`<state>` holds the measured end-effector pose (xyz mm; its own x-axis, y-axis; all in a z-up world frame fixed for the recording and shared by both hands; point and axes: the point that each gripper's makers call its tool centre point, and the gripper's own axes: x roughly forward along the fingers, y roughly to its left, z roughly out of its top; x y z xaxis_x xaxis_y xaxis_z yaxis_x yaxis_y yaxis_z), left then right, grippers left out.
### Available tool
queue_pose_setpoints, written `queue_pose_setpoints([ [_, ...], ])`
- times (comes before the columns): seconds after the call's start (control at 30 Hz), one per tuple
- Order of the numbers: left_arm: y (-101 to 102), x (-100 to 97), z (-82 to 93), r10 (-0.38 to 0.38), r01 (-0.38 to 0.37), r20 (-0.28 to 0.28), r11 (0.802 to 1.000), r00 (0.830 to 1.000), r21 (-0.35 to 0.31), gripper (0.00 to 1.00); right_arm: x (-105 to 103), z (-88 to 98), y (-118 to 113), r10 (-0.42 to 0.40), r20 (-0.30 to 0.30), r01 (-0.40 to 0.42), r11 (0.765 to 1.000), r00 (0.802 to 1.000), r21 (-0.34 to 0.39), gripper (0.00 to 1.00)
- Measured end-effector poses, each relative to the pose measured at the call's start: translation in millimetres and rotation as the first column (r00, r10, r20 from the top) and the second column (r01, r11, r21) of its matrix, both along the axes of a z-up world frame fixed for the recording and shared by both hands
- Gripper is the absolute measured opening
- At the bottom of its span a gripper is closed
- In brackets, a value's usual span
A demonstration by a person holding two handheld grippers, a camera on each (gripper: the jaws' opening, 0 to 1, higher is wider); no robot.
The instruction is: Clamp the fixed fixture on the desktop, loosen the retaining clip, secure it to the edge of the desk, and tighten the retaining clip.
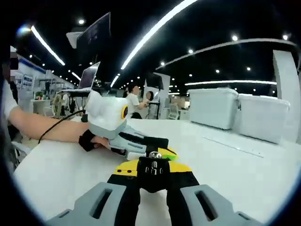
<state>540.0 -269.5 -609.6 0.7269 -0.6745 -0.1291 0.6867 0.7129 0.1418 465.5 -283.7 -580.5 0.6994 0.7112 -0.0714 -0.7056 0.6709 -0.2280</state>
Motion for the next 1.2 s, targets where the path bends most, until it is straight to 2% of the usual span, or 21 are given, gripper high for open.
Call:
queue_pose_setpoints([
  [0.1, 0.0, -0.6, 0.1, 0.001, -0.001, 0.000, 1.000, 1.000, 0.000, 0.07, -0.9, 0.1, 1.0, -0.014, 0.066, 0.019, 0.998, 0.998, -0.066, 0.20],
  [0.17, 0.0, -0.8, 0.2, 0.001, -0.001, 0.001, 1.000, 1.000, 0.000, 0.07, -1.8, 0.4, 2.4, -0.024, 0.154, 0.048, 0.986, 0.988, -0.158, 0.20],
  [0.23, 0.0, -1.1, 0.2, 0.001, -0.001, 0.000, 1.000, 1.000, 0.000, 0.07, -4.2, -0.1, 5.6, -0.023, 0.256, 0.095, 0.958, 0.966, -0.272, 0.20],
  [0.27, -0.1, -1.2, 0.3, 0.000, 0.000, 0.001, 1.000, 1.000, 0.000, 0.07, -5.9, -1.1, 7.6, -0.005, 0.315, 0.118, 0.933, 0.949, -0.340, 0.20],
  [0.37, -0.2, -1.5, 0.2, 0.000, 0.000, 0.000, 1.000, 1.000, 0.000, 0.07, -9.6, -5.0, 11.3, 0.023, 0.396, 0.168, 0.882, 0.918, -0.440, 0.20],
  [0.4, -0.1, -1.8, 0.1, 0.000, 0.000, 0.000, 1.000, 1.000, 0.000, 0.07, -10.2, -5.3, 11.1, 0.016, 0.385, 0.162, 0.890, 0.923, -0.425, 0.20],
  [0.5, -0.1, -2.3, 0.1, -0.001, 0.001, 0.000, 1.000, 1.000, -0.001, 0.07, -12.9, -5.7, 10.8, 0.019, 0.386, 0.160, 0.891, 0.922, -0.426, 0.20],
  [0.63, 0.0, -2.4, 0.1, -0.002, 0.002, -0.001, 1.000, 1.000, -0.001, 0.07, -16.0, -7.8, 12.7, 0.051, 0.435, 0.191, 0.848, 0.899, -0.494, 0.20],
  [0.73, -0.1, -2.7, 0.1, -0.003, 0.003, 0.000, 1.000, 1.000, 0.000, 0.07, -18.9, -9.9, 15.0, 0.102, 0.491, 0.237, 0.779, 0.865, -0.580, 0.20],
  [0.77, -0.1, -2.7, 0.1, -0.002, 0.002, -0.001, 1.000, 1.000, -0.001, 0.07, -14.2, -8.6, 12.8, 0.091, 0.482, 0.233, 0.788, 0.872, -0.570, 0.20],
  [0.8, 0.0, -2.7, 0.1, -0.002, 0.002, -0.001, 1.000, 1.000, -0.001, 0.07, -14.2, -8.5, 11.9, 0.093, 0.483, 0.234, 0.785, 0.870, -0.573, 0.20],
  [1.03, 0.0, -2.5, 0.0, -0.002, 0.002, 0.000, 1.000, 1.000, 0.000, 0.07, -15.0, -9.2, 13.0, 0.107, 0.515, 0.272, 0.749, 0.850, -0.604, 0.21],
  [1.07, -0.1, -2.7, -0.1, -0.002, 0.002, 0.000, 1.000, 1.000, -0.001, 0.07, -15.1, -8.2, 12.5, 0.101, 0.516, 0.276, 0.750, 0.851, -0.601, 0.22],
  [1.1, -0.1, -2.7, -0.1, -0.002, 0.002, 0.000, 1.000, 1.000, 0.000, 0.07, -14.8, -5.6, 11.9, 0.079, 0.519, 0.282, 0.765, 0.851, -0.579, 0.25],
  [1.13, -0.1, -2.6, -0.1, -0.002, 0.002, 0.000, 1.000, 1.000, 0.000, 0.07, -17.4, 0.3, 14.3, 0.041, 0.490, 0.242, 0.832, 0.871, -0.500, 0.30],
  [1.17, -0.2, -2.7, -0.1, -0.003, 0.003, 0.001, 1.000, 1.000, 0.000, 0.07, -21.5, 3.0, 19.1, 0.030, 0.432, 0.169, 0.893, 0.902, -0.416, 0.36],
  [1.2, -0.2, -2.8, -0.3, -0.003, 0.003, 0.001, 1.000, 1.000, 0.000, 0.07, -23.1, 7.0, 18.8, 0.002, 0.372, 0.130, 0.934, 0.928, -0.332, 0.39],
])
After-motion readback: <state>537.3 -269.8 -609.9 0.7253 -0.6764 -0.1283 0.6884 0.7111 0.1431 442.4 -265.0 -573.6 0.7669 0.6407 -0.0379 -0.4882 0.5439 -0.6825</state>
